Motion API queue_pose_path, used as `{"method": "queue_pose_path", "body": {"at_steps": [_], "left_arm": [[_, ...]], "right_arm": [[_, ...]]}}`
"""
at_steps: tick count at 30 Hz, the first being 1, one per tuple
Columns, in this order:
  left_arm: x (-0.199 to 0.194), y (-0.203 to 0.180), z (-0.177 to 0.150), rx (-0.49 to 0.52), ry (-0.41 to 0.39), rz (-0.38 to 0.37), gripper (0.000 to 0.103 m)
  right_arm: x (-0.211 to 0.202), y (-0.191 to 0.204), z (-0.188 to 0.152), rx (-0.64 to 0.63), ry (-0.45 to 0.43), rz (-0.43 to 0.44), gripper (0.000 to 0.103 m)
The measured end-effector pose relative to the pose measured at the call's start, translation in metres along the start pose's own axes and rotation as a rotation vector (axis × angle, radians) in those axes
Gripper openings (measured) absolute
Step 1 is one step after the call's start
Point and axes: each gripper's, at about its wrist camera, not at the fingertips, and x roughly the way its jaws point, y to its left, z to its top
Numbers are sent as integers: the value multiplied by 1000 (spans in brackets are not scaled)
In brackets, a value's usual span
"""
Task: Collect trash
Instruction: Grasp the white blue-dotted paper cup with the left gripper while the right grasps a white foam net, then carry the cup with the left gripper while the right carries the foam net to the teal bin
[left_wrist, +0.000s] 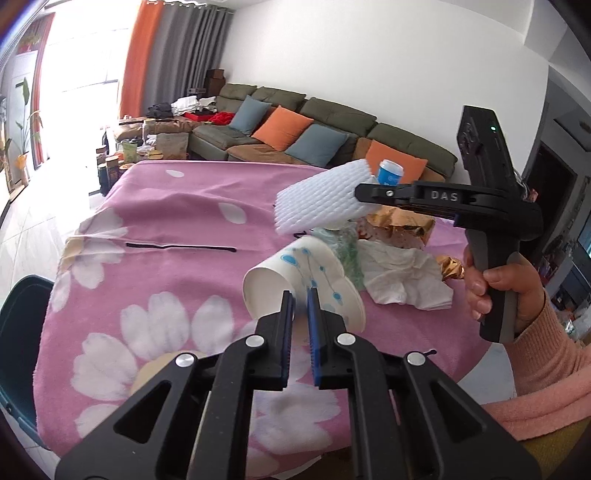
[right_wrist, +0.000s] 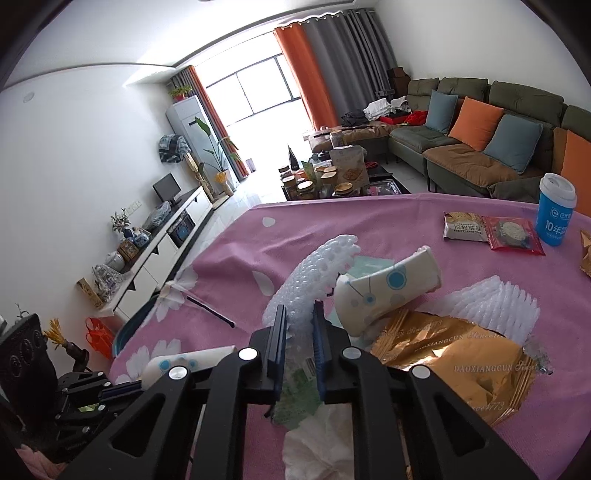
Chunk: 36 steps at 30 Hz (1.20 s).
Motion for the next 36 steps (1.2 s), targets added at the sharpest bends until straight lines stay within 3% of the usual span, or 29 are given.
{"method": "queue_pose_path", "body": {"at_steps": [10, 28, 36], "left_arm": [[-44, 61, 0, -99, -63, 84, 5], [-129, 157, -6, -200, -177, 375, 3], [-133, 210, -20, -246, -142, 491, 3]], "right_arm": [[-7, 46, 15, -88, -40, 96, 12], [70, 165, 20, -254, 100, 385, 12], [117, 210, 14, -307, 193, 428, 12]]}}
